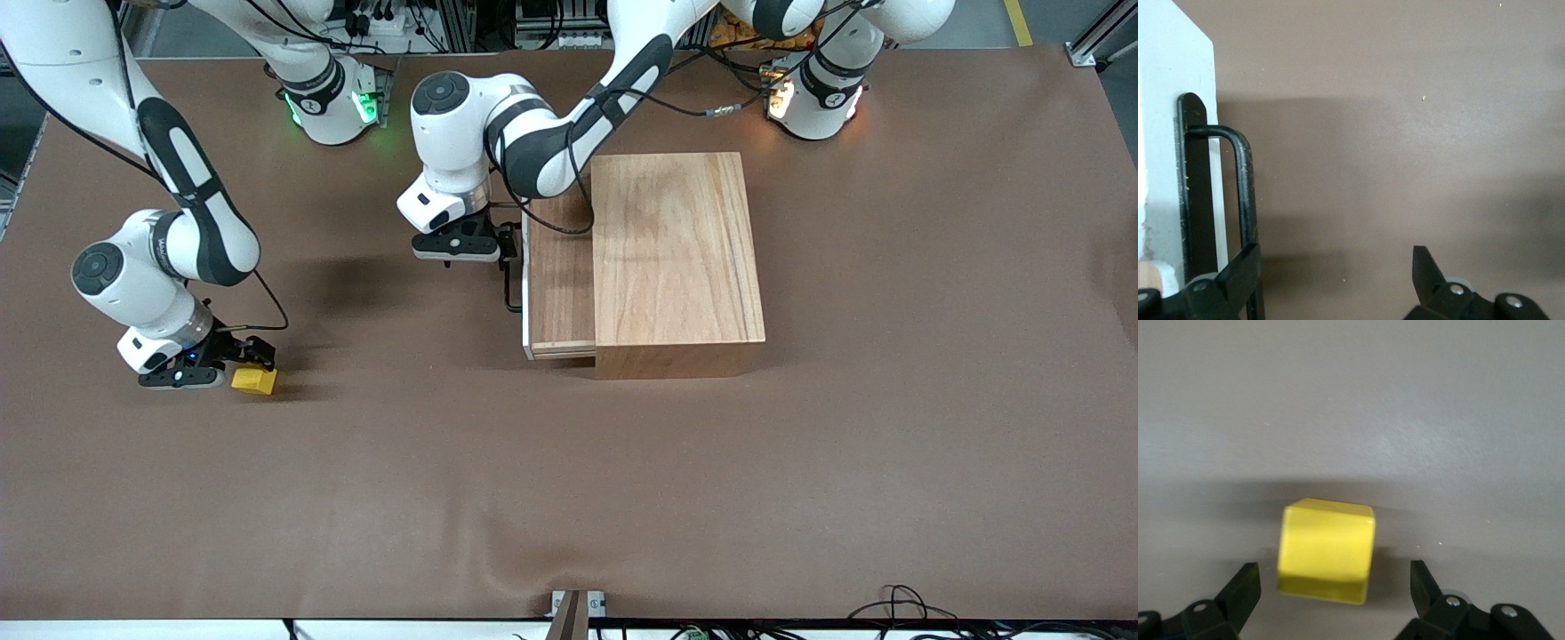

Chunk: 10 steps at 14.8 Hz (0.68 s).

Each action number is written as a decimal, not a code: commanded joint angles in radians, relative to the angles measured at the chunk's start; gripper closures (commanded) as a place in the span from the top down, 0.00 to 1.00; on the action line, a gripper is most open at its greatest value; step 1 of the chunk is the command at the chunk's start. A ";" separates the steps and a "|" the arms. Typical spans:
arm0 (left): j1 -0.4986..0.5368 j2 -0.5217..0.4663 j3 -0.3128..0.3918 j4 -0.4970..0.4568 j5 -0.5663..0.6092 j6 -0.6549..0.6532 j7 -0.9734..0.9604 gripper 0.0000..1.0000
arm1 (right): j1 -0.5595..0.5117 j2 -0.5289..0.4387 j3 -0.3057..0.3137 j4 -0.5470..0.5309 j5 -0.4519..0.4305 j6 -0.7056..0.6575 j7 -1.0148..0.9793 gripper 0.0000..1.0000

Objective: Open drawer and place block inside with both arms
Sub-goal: 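Pull the drawer open with the left gripper while the right gripper nears the cube, then grasp the yellow cube with the right gripper while the left gripper withdraws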

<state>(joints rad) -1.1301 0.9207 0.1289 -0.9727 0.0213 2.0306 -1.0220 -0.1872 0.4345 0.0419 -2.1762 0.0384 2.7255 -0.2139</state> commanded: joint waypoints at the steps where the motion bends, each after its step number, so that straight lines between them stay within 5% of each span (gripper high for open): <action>1: 0.001 -0.070 0.009 0.026 -0.012 -0.139 0.005 1.00 | -0.032 0.041 0.016 0.027 0.011 0.046 -0.027 1.00; 5: 0.051 -0.294 0.028 -0.001 0.000 -0.327 -0.003 1.00 | -0.017 0.066 0.018 0.052 0.026 0.042 0.127 1.00; 10: 0.296 -0.494 0.028 -0.006 0.002 -0.590 0.066 1.00 | 0.014 0.066 0.018 0.055 0.023 0.043 0.182 0.73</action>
<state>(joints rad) -0.9461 0.5015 0.1726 -0.9196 0.0237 1.4791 -1.0019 -0.1760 0.4884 0.0591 -2.1361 0.0556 2.7577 -0.0378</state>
